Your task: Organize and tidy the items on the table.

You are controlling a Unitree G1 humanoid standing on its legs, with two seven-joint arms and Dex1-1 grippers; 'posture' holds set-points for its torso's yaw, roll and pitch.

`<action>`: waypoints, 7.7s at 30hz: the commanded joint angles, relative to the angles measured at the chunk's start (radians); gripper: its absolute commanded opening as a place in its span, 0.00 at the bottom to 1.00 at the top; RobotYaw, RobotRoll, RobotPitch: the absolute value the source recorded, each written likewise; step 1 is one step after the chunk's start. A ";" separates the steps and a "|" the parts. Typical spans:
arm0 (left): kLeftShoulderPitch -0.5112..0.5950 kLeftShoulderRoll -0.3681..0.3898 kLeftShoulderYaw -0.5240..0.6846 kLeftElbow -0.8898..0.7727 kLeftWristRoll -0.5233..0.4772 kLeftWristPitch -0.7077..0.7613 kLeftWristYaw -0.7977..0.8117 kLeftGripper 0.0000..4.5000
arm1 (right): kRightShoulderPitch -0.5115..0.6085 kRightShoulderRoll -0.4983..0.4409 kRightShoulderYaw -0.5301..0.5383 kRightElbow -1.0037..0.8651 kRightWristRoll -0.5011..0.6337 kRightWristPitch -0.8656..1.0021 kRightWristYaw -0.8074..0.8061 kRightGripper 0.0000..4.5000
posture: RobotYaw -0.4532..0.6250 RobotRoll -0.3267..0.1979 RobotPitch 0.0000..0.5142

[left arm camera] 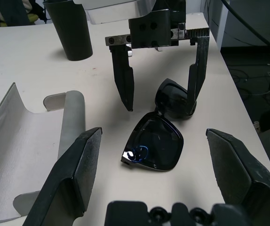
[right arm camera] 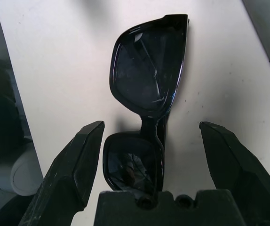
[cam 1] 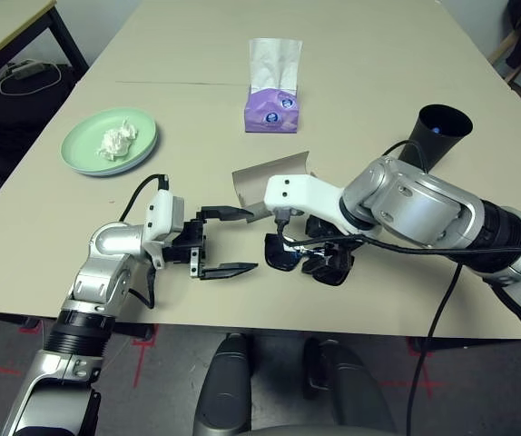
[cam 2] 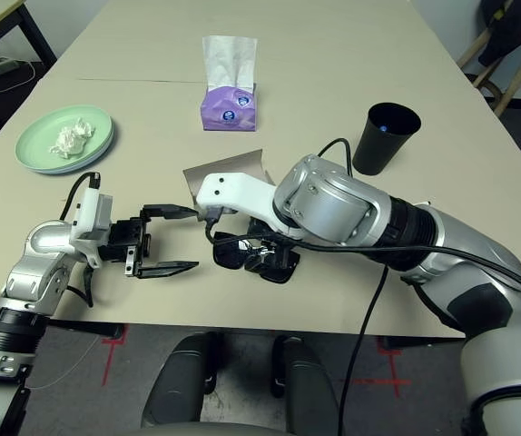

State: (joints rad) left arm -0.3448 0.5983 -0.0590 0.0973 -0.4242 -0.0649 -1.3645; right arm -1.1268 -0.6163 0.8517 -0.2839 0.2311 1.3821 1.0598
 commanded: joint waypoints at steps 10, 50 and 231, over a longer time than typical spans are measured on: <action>0.011 0.007 -0.015 -0.010 0.023 -0.016 -0.007 1.00 | -0.001 -0.007 0.039 0.009 0.020 -0.032 -0.033 0.99 | 0.61 0.62 0.34; 0.011 0.006 -0.016 -0.011 0.031 -0.014 -0.005 1.00 | -0.019 0.004 0.043 0.011 0.029 -0.057 -0.069 0.10 | 0.61 0.62 0.34; -0.029 -0.045 0.070 -0.067 0.054 0.103 0.339 1.00 | 0.588 0.412 -1.015 0.449 0.027 -1.129 -0.194 1.00 | 0.59 0.62 0.28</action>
State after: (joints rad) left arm -0.3896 0.5526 0.0054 0.0232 -0.3666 0.0415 -1.0251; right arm -0.5482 -0.1938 -0.1577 0.1448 0.2381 0.2893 0.8720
